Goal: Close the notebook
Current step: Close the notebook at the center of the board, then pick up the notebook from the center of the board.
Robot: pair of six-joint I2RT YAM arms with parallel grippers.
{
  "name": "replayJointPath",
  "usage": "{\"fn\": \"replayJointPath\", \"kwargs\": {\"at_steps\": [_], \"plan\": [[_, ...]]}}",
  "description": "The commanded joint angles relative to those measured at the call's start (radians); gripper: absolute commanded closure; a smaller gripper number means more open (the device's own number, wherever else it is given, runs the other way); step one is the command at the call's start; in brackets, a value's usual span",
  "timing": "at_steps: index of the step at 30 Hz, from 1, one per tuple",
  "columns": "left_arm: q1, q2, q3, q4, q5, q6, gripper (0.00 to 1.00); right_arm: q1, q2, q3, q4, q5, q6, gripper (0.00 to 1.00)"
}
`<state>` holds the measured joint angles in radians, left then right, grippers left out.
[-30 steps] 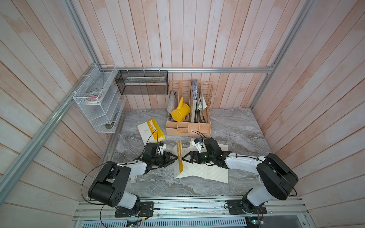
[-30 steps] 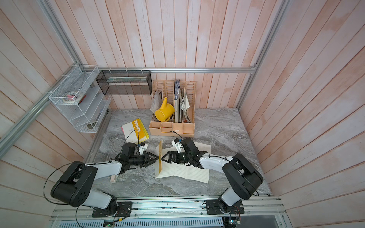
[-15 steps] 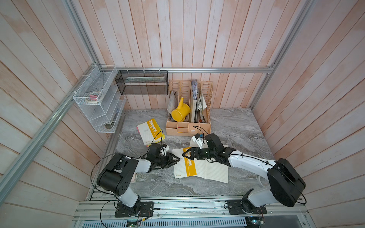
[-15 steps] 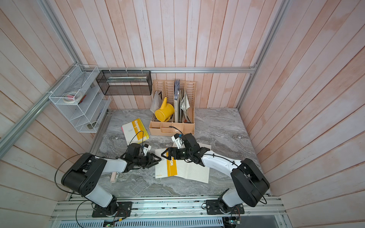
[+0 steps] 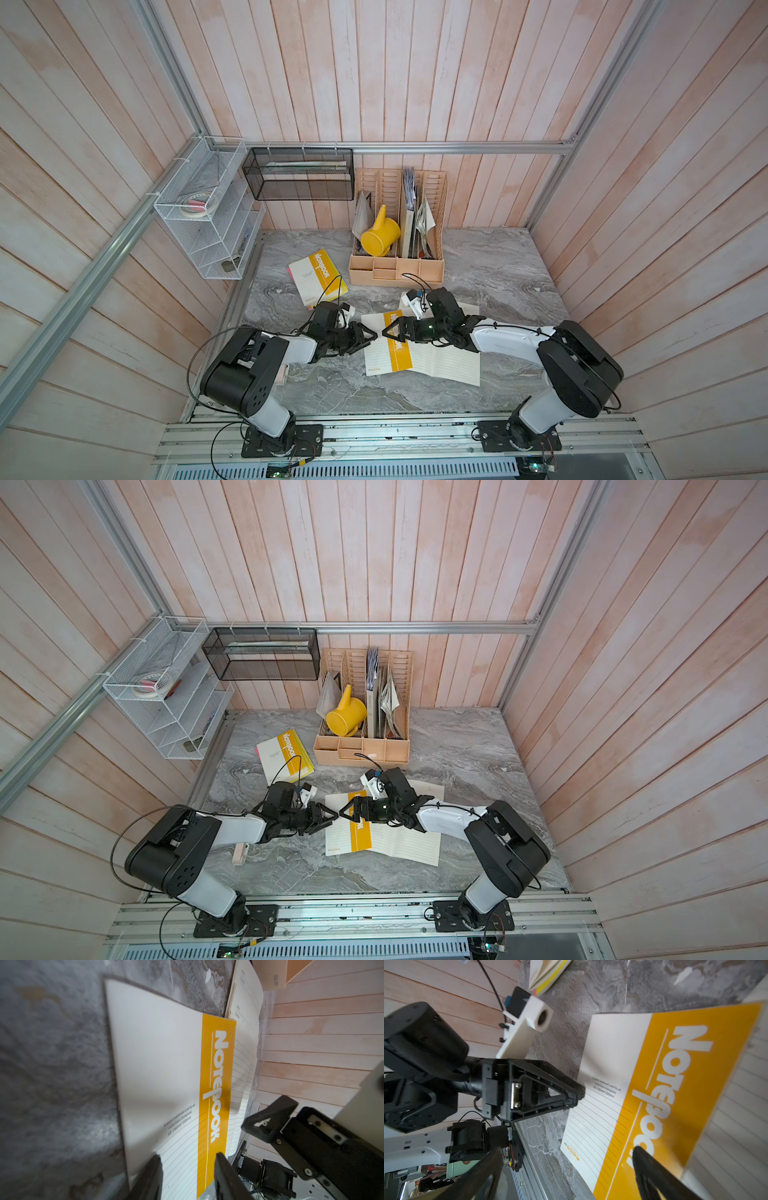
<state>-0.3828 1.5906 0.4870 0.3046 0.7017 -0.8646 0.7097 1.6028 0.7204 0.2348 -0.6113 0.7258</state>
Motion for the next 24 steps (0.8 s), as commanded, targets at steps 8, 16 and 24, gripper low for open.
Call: {"fn": "replayJointPath", "kwargs": {"at_steps": [8,16,24], "plan": [[-0.001,-0.152,0.059,-0.206,-0.08,0.046,0.56,-0.006,0.051,-0.027,0.043,-0.007,0.014,0.02],[0.04,-0.202,0.106,-0.443,-0.188,0.134,0.55,-0.006,0.068,-0.023,0.01,0.001,0.014,0.02],[0.048,-0.153,0.062,-0.395,-0.154,0.152,0.55,-0.006,0.112,-0.023,-0.047,0.035,0.021,0.02]]}}
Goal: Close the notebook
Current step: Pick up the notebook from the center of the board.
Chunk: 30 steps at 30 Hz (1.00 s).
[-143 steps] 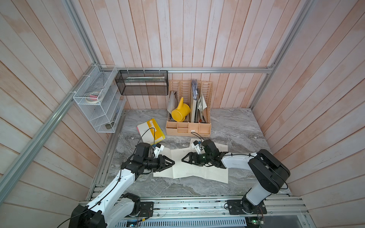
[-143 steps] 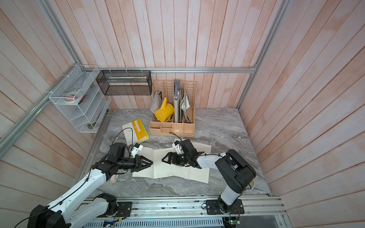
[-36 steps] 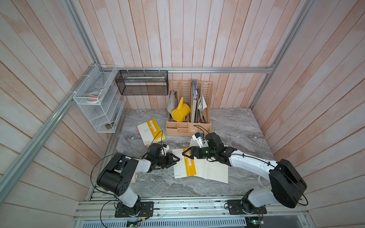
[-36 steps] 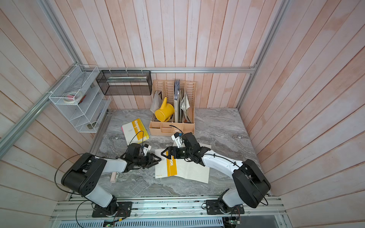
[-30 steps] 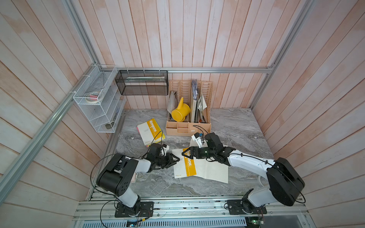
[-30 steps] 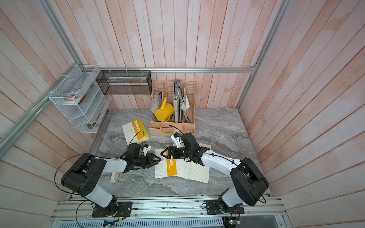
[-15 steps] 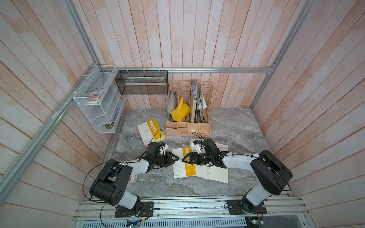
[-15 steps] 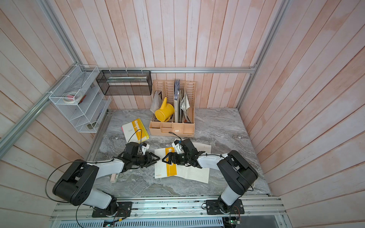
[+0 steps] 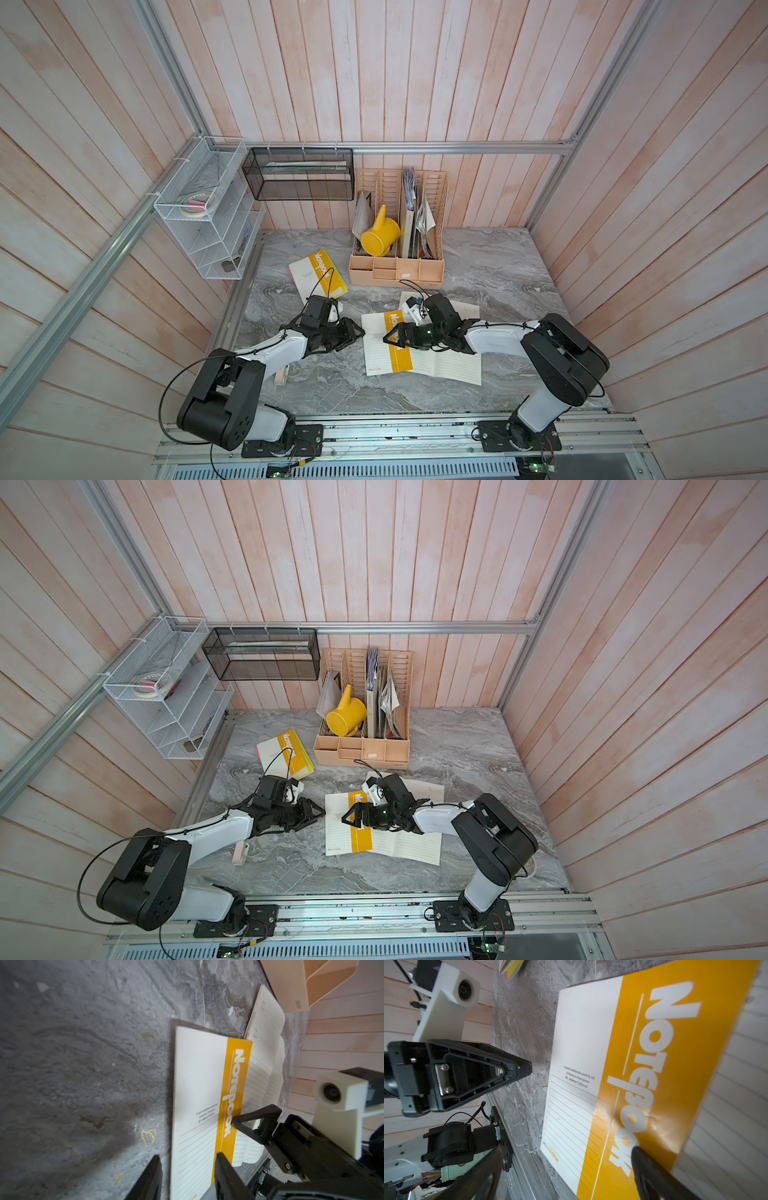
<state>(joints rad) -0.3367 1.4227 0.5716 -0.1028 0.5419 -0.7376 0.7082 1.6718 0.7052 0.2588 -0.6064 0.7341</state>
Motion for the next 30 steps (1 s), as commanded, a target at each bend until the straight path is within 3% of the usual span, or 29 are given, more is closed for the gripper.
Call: {"fn": "replayJointPath", "kwargs": {"at_steps": [1,10,23,30], "plan": [[0.003,0.021,-0.03,0.027,0.015,0.022,0.55,-0.004,0.052,-0.009,-0.08,0.033,0.012,0.02],[0.004,0.071,-0.093,0.135,0.072,-0.006,0.55,-0.003,0.057,-0.007,-0.092,0.033,0.014,0.02],[0.004,0.222,-0.202,0.459,0.2,-0.111,0.55,-0.002,0.052,-0.008,-0.077,0.014,0.011,0.02],[0.002,0.221,-0.256,0.644,0.238,-0.186,0.6,-0.002,0.057,0.003,-0.085,0.011,0.004,0.02]]}}
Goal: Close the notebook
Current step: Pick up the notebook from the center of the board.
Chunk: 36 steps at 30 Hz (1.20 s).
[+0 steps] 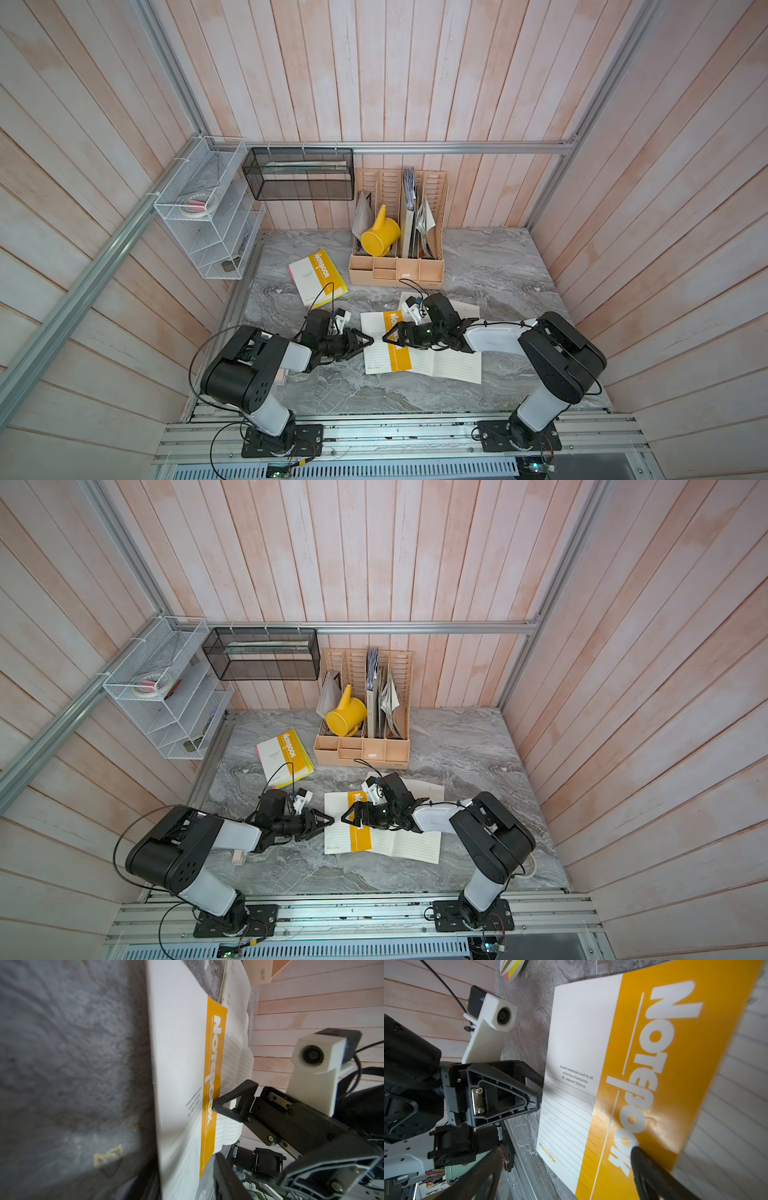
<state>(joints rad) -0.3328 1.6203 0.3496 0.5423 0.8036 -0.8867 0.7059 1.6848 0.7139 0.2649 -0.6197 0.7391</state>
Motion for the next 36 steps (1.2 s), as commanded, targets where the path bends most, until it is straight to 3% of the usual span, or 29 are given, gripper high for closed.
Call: {"fn": "replayJointPath", "kwargs": {"at_steps": [1,15,24,36], "plan": [[-0.001,0.016,-0.031,-0.004,-0.023,-0.035,0.62,0.0,0.044,-0.004,-0.092,0.024,-0.003,0.02],[0.0,-0.025,0.023,-0.116,-0.036,0.002,1.0,0.0,0.04,-0.016,-0.061,0.004,0.0,0.02],[0.0,-0.145,0.071,-0.25,-0.036,0.024,1.0,0.001,-0.024,-0.012,-0.063,0.001,-0.021,0.02],[0.021,-0.302,0.257,-0.608,-0.061,0.12,1.0,-0.012,-0.155,0.041,-0.177,0.038,-0.058,0.02]]}}
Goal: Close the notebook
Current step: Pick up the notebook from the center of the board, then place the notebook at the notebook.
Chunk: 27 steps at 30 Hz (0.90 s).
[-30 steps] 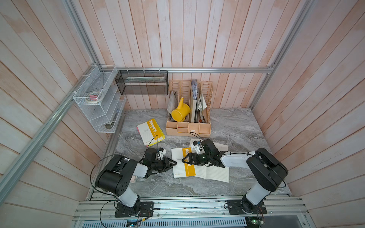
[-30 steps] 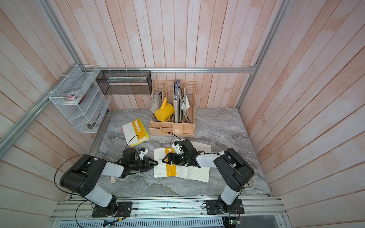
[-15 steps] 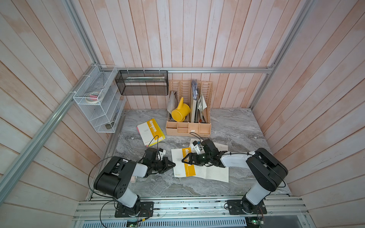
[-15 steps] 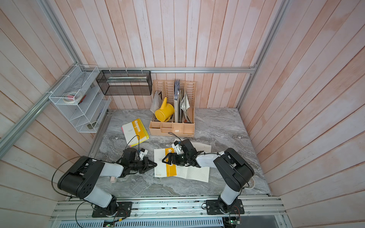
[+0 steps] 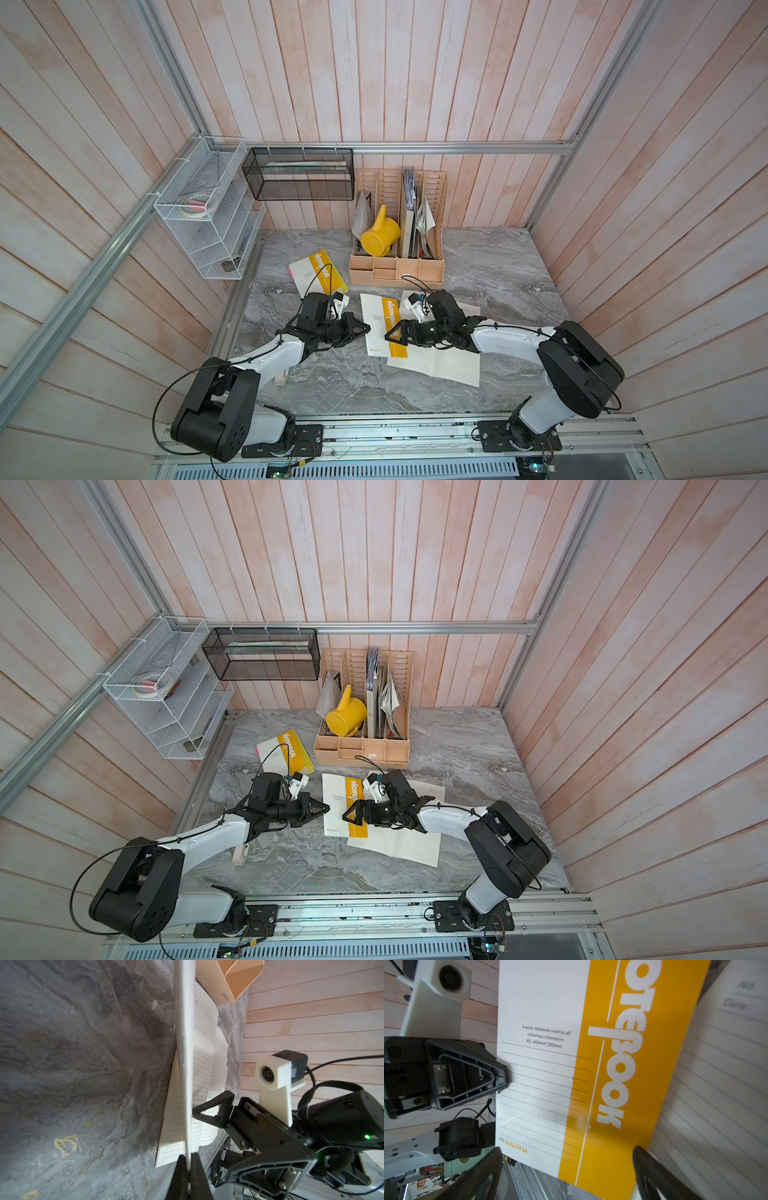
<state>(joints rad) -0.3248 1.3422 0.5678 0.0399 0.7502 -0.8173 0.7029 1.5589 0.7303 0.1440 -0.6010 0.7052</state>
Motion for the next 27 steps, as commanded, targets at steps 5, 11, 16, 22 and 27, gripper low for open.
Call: {"fn": "replayJointPath", "kwargs": {"at_steps": [5,11,16,22,27], "plan": [[0.077,-0.062,0.122,-0.243,0.001,0.121,1.0,-0.022,-0.058,0.005,-0.061,0.02,-0.027,0.02],[0.208,-0.072,0.223,-0.393,0.035,0.227,1.0,-0.032,-0.062,-0.021,-0.042,0.01,-0.026,0.02],[0.297,-0.024,0.322,-0.49,0.068,0.303,1.0,-0.033,-0.062,-0.028,-0.025,0.003,-0.022,0.02],[0.379,0.022,0.45,-0.577,0.099,0.356,1.0,-0.038,-0.057,-0.035,-0.018,-0.006,-0.024,0.02],[0.444,0.065,0.534,-0.611,0.104,0.382,1.0,-0.044,-0.051,-0.045,-0.006,-0.016,-0.024,0.02]]}}
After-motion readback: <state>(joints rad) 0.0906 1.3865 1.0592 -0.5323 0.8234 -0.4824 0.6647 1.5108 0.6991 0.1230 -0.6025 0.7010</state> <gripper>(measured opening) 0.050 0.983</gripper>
